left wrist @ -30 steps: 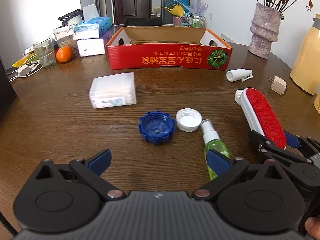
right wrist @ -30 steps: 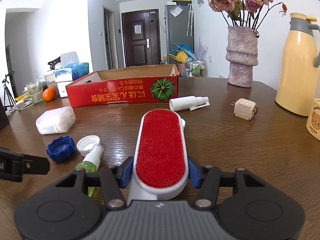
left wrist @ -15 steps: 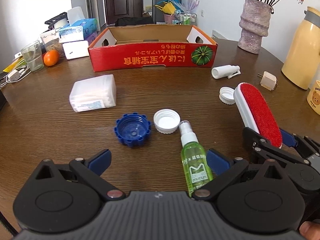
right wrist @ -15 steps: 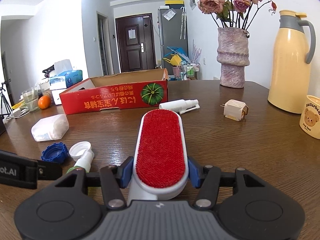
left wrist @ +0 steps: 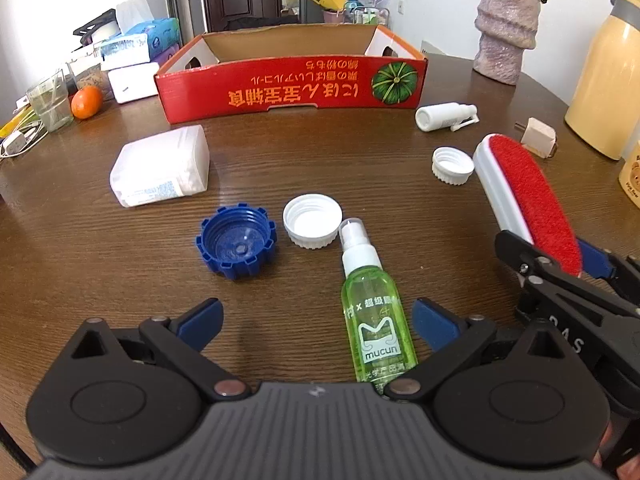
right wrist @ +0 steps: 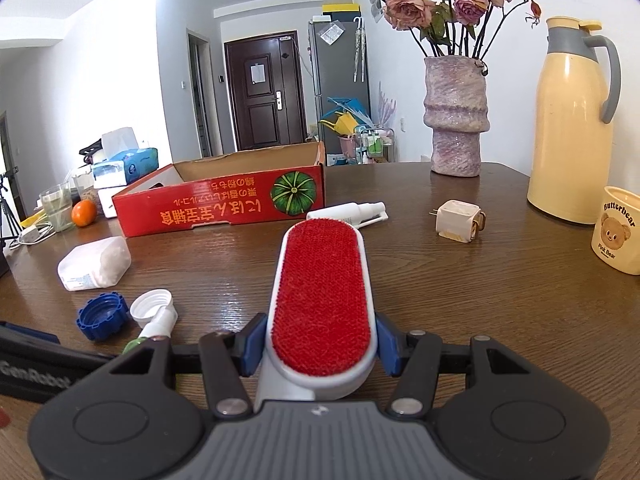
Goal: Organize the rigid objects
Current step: 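Grasp the red-and-white lint brush with the right gripper and lift it, then grasp the green spray bottle with the left gripper while the right gripper holds the lint brush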
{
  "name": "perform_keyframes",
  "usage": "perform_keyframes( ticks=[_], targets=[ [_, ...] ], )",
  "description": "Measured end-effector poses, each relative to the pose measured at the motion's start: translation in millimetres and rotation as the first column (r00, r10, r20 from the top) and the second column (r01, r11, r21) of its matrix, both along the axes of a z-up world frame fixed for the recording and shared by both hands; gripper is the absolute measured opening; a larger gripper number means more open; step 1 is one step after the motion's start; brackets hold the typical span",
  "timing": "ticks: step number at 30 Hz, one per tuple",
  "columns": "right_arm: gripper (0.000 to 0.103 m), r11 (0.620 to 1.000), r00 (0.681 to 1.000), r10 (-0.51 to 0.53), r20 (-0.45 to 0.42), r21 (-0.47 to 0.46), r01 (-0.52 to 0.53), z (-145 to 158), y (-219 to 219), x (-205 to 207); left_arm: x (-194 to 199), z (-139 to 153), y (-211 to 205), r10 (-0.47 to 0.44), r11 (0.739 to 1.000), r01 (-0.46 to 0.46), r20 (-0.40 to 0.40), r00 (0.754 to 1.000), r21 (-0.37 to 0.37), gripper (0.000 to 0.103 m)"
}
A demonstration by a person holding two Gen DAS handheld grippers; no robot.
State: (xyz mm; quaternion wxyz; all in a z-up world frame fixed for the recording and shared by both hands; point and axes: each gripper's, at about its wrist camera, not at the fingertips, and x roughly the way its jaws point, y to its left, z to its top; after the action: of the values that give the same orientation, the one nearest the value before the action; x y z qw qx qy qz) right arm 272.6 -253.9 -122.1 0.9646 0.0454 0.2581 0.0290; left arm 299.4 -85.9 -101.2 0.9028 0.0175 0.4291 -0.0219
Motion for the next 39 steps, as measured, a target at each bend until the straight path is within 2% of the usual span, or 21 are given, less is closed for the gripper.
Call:
perform_keyframes(
  ticks=[5,11,15,26,39],
  targets=[
    [0.055,1.0,1.0,0.001,-0.001,-0.003,-0.001,-1,1,-1,3,-7,0,0.005,1.0,-0.006,-0.017,1.0,-0.005,0.096],
    [0.055,1.0,1.0,0.004,0.002,-0.002,-0.004,0,1,-1,1,-10,-3,-0.007,1.0,0.007,-0.012,1.0,-0.007,0.065],
    [0.055,1.0,1.0,0.005,0.002,-0.001,-0.005,-1,1,-1,-2,-7,-3,-0.03,0.999,0.03,0.0,1.0,-0.02,0.034],
    [0.055,1.0,1.0,0.01,0.004,-0.003,-0.01,0,2,-2,-5,-7,-3,-0.032,0.999,0.032,0.009,0.999,-0.015,0.032],
    [0.055,1.0,1.0,0.017,0.015,-0.01,-0.017,0,6,-3,-8,4,8,-0.026,0.999,0.027,0.031,0.999,-0.042,0.032]
  ],
)
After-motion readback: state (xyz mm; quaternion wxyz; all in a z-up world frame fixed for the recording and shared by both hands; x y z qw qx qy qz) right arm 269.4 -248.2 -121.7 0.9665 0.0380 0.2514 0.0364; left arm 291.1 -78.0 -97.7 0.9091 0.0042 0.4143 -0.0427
